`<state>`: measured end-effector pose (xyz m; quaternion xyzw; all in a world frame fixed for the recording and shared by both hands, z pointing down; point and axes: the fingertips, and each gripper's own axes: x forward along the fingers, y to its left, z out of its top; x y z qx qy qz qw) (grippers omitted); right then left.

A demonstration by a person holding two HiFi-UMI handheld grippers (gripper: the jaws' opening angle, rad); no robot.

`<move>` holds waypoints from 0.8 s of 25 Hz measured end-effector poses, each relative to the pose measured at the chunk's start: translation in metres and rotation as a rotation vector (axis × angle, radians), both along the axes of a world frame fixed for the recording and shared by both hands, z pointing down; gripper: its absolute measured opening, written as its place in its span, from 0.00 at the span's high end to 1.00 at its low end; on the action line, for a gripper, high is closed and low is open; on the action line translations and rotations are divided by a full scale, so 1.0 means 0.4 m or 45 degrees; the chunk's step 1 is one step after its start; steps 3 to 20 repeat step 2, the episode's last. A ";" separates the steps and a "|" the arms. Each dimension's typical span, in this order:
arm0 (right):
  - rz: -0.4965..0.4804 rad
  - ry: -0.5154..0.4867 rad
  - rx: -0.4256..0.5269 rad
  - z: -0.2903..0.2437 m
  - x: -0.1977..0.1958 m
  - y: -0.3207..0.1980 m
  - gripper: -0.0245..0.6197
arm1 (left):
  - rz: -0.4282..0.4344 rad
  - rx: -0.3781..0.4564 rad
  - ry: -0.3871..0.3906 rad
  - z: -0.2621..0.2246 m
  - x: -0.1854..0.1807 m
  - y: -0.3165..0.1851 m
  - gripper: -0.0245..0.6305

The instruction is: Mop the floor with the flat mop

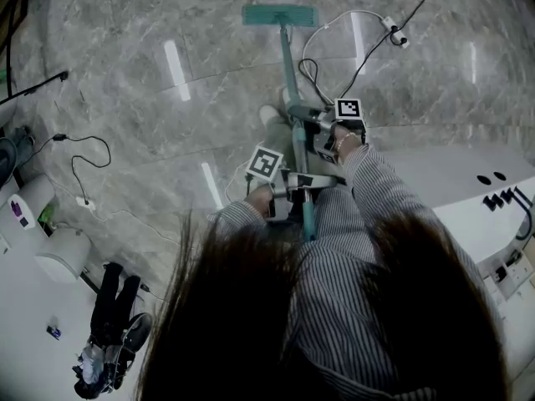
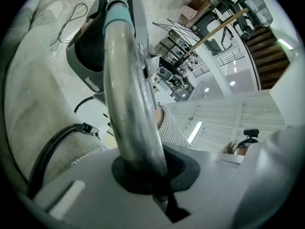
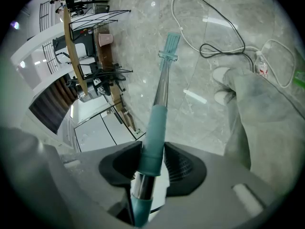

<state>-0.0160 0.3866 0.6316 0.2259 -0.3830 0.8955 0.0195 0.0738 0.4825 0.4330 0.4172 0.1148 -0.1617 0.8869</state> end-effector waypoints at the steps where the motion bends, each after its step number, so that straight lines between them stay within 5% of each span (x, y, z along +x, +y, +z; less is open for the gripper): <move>1: 0.005 0.001 0.000 0.000 0.000 -0.001 0.74 | 0.001 0.001 -0.001 0.001 0.000 0.000 0.95; 20: 0.010 0.002 -0.001 0.001 0.001 -0.001 0.74 | 0.003 0.002 -0.003 0.002 0.000 0.000 0.95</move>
